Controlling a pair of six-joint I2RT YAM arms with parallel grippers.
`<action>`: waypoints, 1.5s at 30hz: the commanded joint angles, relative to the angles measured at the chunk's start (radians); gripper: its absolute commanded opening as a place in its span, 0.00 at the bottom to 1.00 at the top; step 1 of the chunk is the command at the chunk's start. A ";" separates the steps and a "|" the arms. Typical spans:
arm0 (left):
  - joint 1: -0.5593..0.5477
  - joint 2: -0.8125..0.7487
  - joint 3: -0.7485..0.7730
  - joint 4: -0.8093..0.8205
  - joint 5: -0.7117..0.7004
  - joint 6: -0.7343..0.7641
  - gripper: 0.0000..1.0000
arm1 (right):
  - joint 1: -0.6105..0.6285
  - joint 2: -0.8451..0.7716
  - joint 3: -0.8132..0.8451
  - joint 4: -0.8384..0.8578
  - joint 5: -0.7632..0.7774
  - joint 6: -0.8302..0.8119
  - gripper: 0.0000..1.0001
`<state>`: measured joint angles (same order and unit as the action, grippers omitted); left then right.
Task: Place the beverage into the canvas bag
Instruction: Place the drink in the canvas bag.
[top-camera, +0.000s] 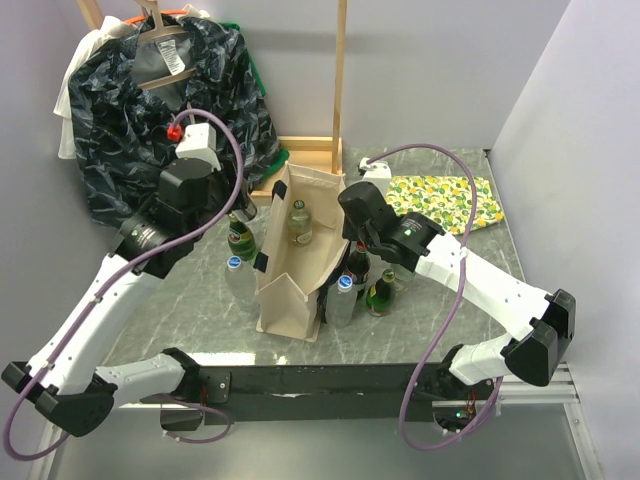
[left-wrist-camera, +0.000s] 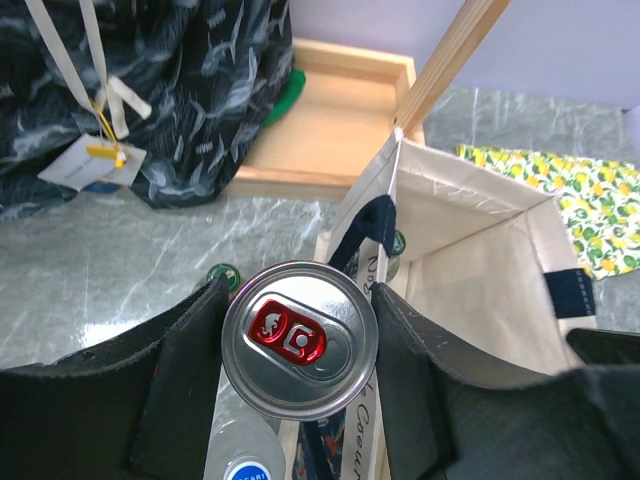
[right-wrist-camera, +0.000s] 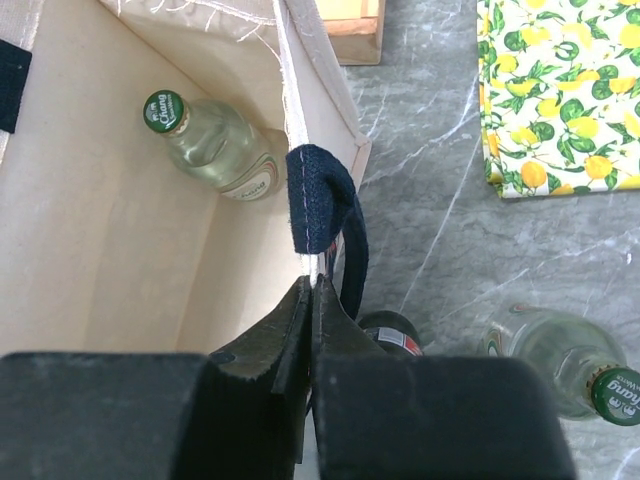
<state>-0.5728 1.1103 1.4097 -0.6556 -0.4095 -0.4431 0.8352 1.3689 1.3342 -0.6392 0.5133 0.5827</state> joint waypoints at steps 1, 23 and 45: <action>-0.006 -0.046 0.077 0.091 -0.023 0.040 0.01 | -0.004 -0.036 -0.018 0.015 0.037 0.014 0.01; -0.006 -0.009 0.204 0.120 0.176 0.058 0.01 | -0.004 -0.041 -0.033 0.033 0.036 0.016 0.00; -0.099 0.138 0.150 0.292 0.334 -0.012 0.01 | -0.008 -0.008 -0.024 0.044 0.022 0.023 0.00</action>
<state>-0.6529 1.2335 1.5578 -0.5133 -0.0792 -0.4362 0.8341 1.3518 1.3014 -0.6132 0.5224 0.5880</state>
